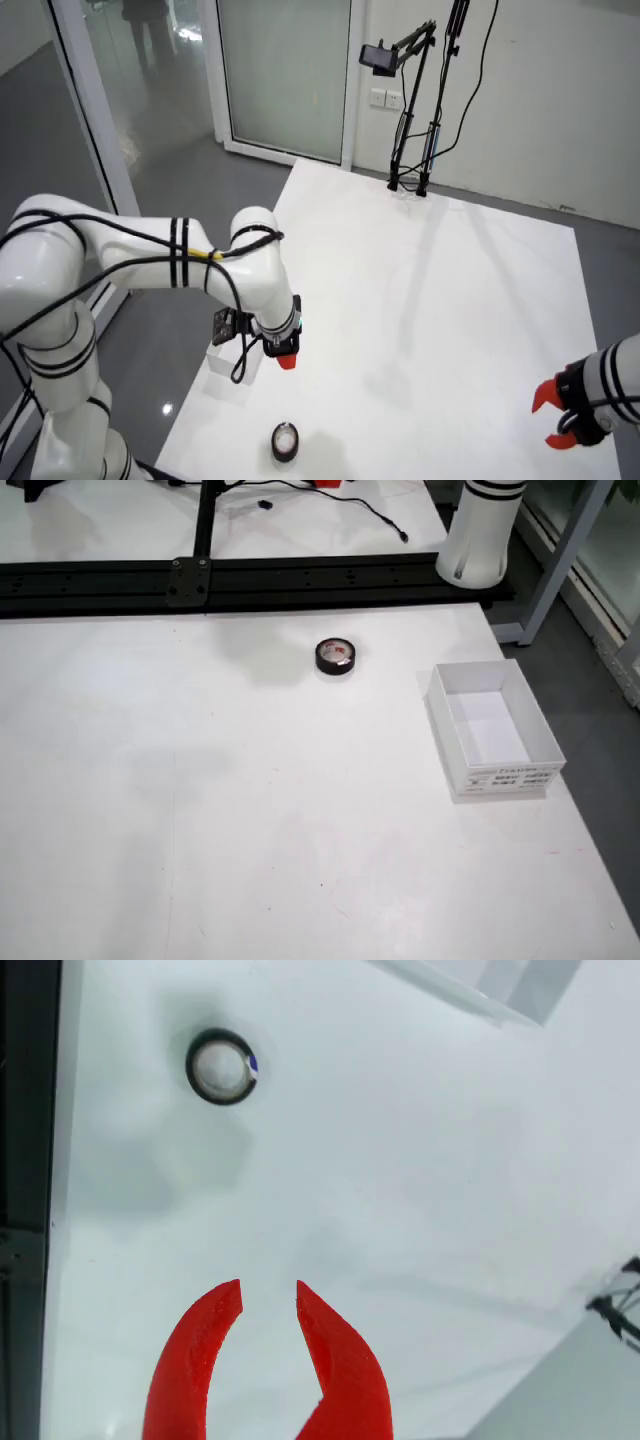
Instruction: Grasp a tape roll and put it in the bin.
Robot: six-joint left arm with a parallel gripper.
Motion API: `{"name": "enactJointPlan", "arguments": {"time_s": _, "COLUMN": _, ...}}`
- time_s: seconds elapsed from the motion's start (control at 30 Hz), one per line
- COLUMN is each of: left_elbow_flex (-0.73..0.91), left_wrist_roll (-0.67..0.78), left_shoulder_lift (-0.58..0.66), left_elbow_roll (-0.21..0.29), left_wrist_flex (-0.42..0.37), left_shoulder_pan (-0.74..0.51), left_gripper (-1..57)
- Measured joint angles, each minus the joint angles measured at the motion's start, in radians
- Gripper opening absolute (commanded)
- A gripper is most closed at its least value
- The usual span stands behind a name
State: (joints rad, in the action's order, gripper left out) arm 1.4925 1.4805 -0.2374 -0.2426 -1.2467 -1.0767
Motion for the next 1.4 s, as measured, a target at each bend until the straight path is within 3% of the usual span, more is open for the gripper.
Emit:
{"name": "enactJointPlan", "arguments": {"time_s": 0.33, "left_elbow_flex": 0.0, "left_wrist_roll": 0.054, "left_shoulder_lift": -0.086, "left_elbow_roll": 0.012, "left_wrist_flex": -0.003, "left_shoulder_pan": -0.001, "left_gripper": 13.3}}
{"name": "enactJointPlan", "arguments": {"time_s": 0.9, "left_elbow_flex": 0.001, "left_wrist_roll": 0.095, "left_shoulder_lift": -0.24, "left_elbow_roll": 0.017, "left_wrist_flex": -0.004, "left_shoulder_pan": 0.004, "left_gripper": 20.4}}
{"name": "enactJointPlan", "arguments": {"time_s": 1.4, "left_elbow_flex": 0.004, "left_wrist_roll": 0.113, "left_shoulder_lift": -0.359, "left_elbow_roll": 0.004, "left_wrist_flex": 0.006, "left_shoulder_pan": 0.014, "left_gripper": 21.0}}
